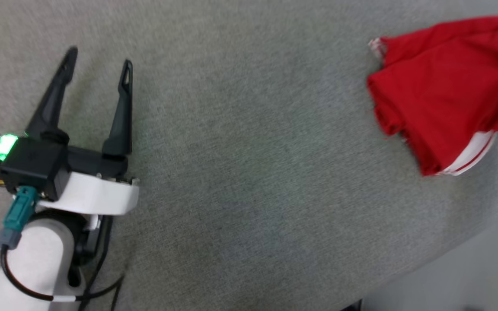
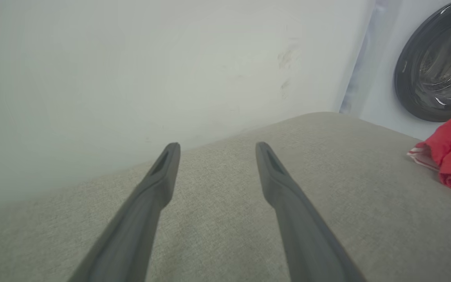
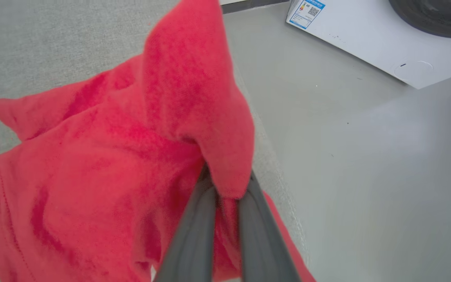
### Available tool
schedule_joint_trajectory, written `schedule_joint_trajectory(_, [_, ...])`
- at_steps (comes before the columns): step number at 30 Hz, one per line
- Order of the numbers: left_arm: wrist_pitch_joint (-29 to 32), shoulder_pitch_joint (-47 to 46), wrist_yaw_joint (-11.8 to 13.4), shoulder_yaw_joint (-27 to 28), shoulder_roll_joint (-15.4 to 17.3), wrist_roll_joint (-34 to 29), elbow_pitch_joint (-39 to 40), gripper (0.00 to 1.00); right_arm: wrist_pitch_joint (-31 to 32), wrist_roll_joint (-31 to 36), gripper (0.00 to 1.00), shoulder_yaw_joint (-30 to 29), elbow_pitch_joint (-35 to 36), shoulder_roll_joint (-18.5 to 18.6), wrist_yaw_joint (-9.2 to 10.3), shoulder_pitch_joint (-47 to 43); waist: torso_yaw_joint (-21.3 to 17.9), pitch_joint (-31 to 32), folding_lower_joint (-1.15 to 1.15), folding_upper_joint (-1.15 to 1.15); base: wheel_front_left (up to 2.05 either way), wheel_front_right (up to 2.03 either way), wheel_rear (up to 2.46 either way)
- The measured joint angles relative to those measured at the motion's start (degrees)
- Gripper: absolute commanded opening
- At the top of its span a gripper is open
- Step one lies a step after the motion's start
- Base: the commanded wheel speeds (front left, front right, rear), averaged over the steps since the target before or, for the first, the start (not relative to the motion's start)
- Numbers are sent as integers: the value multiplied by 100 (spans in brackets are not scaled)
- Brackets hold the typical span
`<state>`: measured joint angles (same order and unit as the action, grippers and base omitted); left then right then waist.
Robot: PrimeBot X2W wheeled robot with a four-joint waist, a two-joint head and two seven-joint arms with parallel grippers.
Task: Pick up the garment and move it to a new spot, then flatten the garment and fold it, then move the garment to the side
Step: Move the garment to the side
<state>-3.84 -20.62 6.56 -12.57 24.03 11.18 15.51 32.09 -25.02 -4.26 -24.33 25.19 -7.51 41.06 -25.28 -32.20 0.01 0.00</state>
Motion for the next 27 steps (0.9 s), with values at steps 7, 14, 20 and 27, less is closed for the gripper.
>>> schedule_joint_trajectory(7, [194, -435, -101, -116, 119, -145, 323, 100, -291, 243, 0, -635, -659, 18, -1, 394, 40, -630, 0, 0, 0, 0, 0])
schedule_joint_trajectory(14, [155, -520, -105, -208, 74, -142, 257, 100, -853, 616, 100, -979, -1203, -189, -1, 506, 190, -654, 0, 0, 0, 0, 0])
schedule_joint_trajectory(20, [-74, -396, -44, -233, -75, -19, -40, 100, -1746, 951, 100, -1325, -1250, -245, -1, 457, 318, -335, -1, 0, 0, 0, 0])
schedule_joint_trajectory(27, [-564, 172, 116, -288, -454, 321, -686, 100, -2877, 1143, 100, -1176, -691, -611, -1, -416, 568, 459, -2, 0, 0, 0, 0])
